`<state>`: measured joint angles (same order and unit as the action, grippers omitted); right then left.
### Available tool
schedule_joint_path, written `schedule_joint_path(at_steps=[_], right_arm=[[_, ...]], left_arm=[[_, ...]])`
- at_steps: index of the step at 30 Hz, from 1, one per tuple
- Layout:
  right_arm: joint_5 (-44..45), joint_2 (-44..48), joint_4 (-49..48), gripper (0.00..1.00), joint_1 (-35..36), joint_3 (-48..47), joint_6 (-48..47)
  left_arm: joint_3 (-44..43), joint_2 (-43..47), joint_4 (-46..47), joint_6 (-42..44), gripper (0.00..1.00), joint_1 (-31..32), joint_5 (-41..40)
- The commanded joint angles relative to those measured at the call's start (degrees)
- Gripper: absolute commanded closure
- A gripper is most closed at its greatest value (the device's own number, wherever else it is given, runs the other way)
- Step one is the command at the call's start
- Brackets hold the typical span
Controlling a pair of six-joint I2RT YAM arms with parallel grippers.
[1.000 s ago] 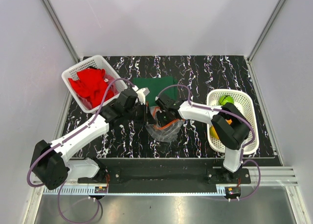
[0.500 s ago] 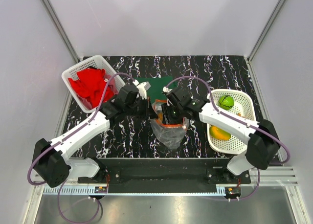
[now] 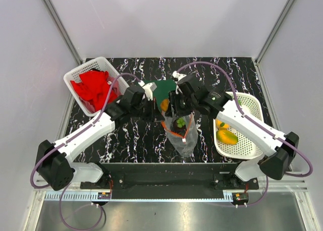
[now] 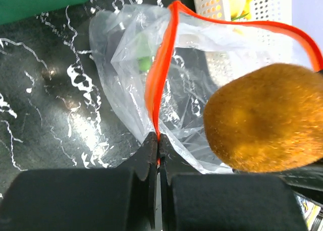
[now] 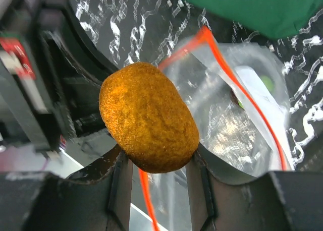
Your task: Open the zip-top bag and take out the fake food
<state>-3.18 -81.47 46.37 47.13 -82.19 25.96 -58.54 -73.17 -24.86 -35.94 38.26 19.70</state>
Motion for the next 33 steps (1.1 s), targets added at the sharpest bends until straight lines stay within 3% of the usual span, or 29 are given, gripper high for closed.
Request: schedule_joint_path(at_steps=[1,4,7,13,16,21,29,33], right_arm=[[0.46,-4.74,0.21,1.00,0.06,-7.52,1.99],[-2.53,-7.29,-0.14,1.00,0.06,-11.39,3.40],[-0.08,-6.95,3.45,1.00,0.06,-13.69,3.14],[7.57,4.37,9.52,0.99,-3.53,-8.61,2.69],[6.96,12.62,11.99,0.99,-11.41,-2.99,2.26],[8.01,18.54,12.95,0.96,-22.77,8.86,0.41],[3.36,9.68,10.94,0.96,-49.30,19.08,-3.98],[3.36,3.52,9.36,0.92,-54.15,19.61,-4.86]], left_arm=[[-4.65,0.04,1.83,-1.32,1.00,1.02,0.60],[-5.61,-0.84,2.45,-2.03,1.00,1.81,0.43],[-5.44,-0.75,2.19,-1.68,1.00,1.73,-2.03],[-4.04,1.01,-0.01,-0.71,1.00,0.50,-5.99],[-3.42,1.71,0.08,-0.01,1.00,-0.38,-6.34],[-4.82,0.75,-0.27,1.66,1.00,-0.91,-4.24],[-12.72,-4.34,-5.89,10.18,1.00,-1.35,0.06],[-14.66,-6.11,-6.60,13.09,1.00,-1.61,2.96]])
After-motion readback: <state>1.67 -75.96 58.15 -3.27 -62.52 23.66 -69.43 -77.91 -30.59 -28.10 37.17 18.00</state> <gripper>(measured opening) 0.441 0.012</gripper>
